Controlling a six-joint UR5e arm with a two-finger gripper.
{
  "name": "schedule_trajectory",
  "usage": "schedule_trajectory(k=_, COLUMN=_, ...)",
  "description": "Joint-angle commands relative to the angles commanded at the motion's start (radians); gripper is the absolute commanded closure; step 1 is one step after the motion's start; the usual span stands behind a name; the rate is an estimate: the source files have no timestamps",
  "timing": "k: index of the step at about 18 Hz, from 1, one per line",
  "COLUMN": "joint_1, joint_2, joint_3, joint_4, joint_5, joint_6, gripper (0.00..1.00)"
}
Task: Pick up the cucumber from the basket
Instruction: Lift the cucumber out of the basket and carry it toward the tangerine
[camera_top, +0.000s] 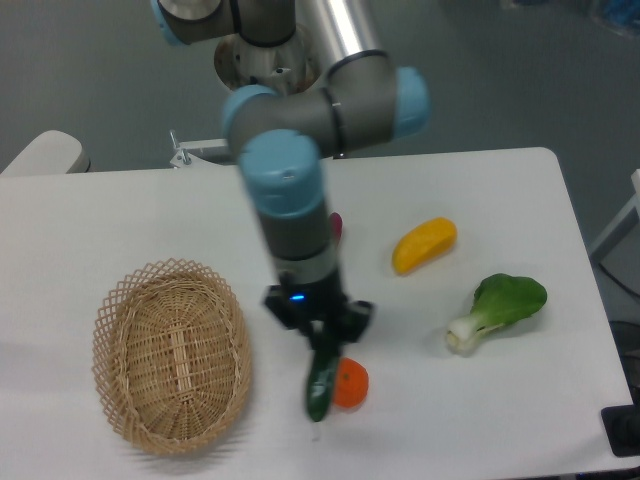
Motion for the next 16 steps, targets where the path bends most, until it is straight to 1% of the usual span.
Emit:
schedule_trajectory(k=3, joint_1=0.06, joint_2=0.0, joint_3=-0.006, joint_4=-0.015, joint_5=0.0, joint_6=0.121, gripper=0.74)
schedule_trajectory(k=6, joint_1=0.08, joint_2=-0.006, joint_3=-0.011, joint_4=-0.02, joint_5=-0.002, joint_6=0.191, gripper=0.74)
schedule_trajectory(k=9, joint_1=0.083, joint_2=-0.02, joint_3=-0.011, joint_4=-0.017, joint_5=-0.005, joint_6=0.195, gripper=0.74)
schedule_trajectory(k=16, joint_1=0.085, joint_2=-0.021, joint_3=0.003, joint_4=-0.02, joint_5=-0.011, joint_6=0.195, gripper=0.74)
